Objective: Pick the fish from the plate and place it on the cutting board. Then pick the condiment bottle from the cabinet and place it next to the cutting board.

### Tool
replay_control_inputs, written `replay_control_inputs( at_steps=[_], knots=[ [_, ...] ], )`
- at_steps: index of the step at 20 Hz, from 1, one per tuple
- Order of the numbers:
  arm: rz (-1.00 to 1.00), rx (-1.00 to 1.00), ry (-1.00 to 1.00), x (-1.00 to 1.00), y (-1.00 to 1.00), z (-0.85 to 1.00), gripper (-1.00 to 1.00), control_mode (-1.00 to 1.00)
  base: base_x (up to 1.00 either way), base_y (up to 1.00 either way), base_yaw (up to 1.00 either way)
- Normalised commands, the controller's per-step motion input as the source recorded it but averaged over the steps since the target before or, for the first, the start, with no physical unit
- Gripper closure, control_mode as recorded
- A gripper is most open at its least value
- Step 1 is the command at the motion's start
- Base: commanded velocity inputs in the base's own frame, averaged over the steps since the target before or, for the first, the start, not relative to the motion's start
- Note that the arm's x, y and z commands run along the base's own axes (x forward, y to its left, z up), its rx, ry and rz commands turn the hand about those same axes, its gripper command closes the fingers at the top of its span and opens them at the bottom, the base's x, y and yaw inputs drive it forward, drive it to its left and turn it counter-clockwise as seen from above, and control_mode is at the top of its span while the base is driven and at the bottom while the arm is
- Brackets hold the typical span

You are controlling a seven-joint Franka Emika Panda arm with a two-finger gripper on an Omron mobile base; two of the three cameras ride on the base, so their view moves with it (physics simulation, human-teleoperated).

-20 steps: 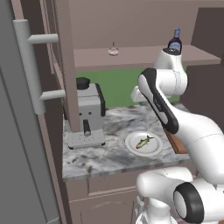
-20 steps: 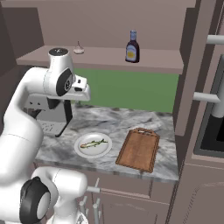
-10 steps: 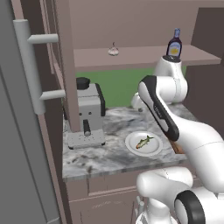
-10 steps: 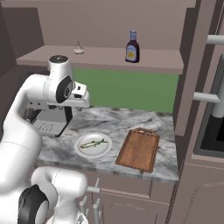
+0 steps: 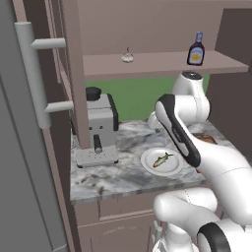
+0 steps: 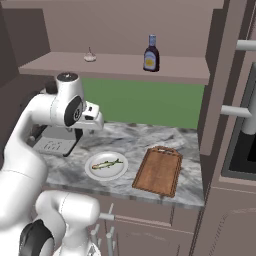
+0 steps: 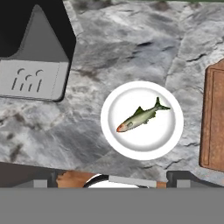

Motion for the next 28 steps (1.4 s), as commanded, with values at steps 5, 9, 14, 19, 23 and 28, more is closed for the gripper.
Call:
replay_control_inputs(
  at_steps=[5, 9, 14, 19, 23, 28],
  knots=[
    [-0.04, 0.0, 0.04, 0.0, -0.03, -0.22, -1.0, -1.0, 0.0, 0.0, 0.0],
    [-0.06, 0.0, 0.08, 0.0, -0.05, -0.27, -1.0, -1.0, 0.0, 0.0, 0.0],
    [-0.06, 0.0, 0.07, 0.01, -0.03, -0.26, -1.0, -1.0, 0.0, 0.0, 0.0],
    [-0.02, 0.03, 0.02, 0.09, -0.02, -0.24, -1.0, -1.0, 0.0, 0.0, 0.0],
    [0.0, 0.06, 0.0, 0.09, -0.08, -0.25, -1.0, -1.0, 0.0, 0.0, 0.0],
    [0.0, 0.03, 0.0, 0.02, -0.08, -0.26, -1.0, -1.0, 0.0, 0.0, 0.0]
  ],
)
